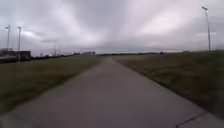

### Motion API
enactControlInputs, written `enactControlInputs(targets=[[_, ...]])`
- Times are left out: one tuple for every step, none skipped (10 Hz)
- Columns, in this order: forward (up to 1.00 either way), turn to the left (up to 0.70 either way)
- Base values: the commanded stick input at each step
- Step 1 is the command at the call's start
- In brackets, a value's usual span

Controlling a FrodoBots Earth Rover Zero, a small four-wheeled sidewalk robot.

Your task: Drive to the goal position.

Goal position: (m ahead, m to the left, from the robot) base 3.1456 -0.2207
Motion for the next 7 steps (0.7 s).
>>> enactControlInputs(targets=[[0.70,0.00],[0.70,0.00],[0.70,0.00],[0.70,0.00],[0.70,0.00],[0.70,0.00],[0.70,0.00]])
